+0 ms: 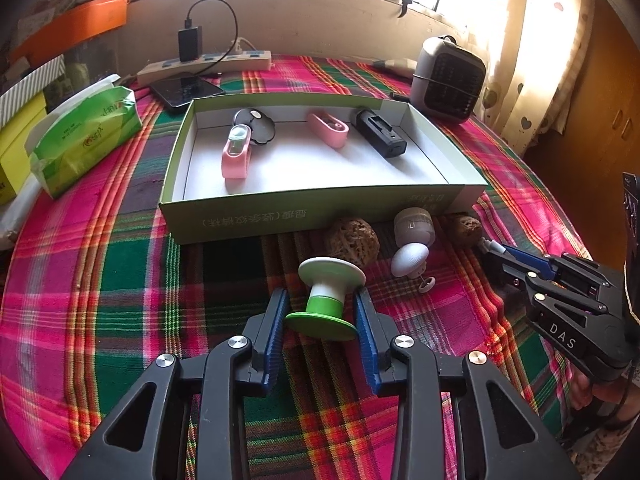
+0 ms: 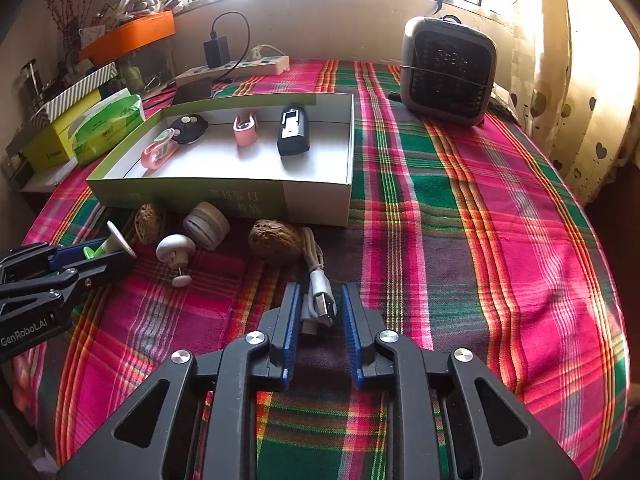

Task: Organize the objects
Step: 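Close right tool on white USB cable while left tool holds the spool, then lift and carry the spool and cable over the white box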

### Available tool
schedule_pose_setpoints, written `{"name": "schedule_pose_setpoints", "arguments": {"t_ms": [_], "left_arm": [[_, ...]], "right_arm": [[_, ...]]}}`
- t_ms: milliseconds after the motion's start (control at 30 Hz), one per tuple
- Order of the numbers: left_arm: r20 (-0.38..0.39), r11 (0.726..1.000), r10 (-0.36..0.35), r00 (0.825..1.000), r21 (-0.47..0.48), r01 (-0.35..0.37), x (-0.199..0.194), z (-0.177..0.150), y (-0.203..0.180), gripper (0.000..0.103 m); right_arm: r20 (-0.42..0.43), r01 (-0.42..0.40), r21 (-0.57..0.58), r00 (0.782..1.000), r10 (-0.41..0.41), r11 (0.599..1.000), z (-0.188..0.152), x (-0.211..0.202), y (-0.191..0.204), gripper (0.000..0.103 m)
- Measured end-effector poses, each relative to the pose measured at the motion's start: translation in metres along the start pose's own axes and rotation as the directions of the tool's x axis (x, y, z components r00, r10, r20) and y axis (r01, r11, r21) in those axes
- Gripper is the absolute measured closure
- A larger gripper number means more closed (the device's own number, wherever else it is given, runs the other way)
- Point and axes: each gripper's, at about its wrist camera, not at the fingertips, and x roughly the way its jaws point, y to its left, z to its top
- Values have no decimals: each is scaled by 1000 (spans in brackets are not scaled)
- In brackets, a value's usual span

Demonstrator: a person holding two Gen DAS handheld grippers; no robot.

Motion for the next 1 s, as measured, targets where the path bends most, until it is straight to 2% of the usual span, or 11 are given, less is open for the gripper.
{"name": "schedule_pose_setpoints", "arguments": {"t_ms": [600, 767, 1000], "left_arm": [[-2, 1000, -15, 1000, 1, 15, -12, -15, 4, 72], [-6, 999, -34, 999, 8, 34, -17, -21, 6, 72], [-5, 1000, -23, 1000, 20, 23, -15, -18, 4, 71]], "right_arm": [[4, 13, 40, 1000, -14, 999, -22, -20, -8, 86], [3, 4, 41, 1000, -4, 999, -29, -27, -7, 86], [2, -19, 55, 1000, 19, 998, -30, -25, -8, 85]]}}
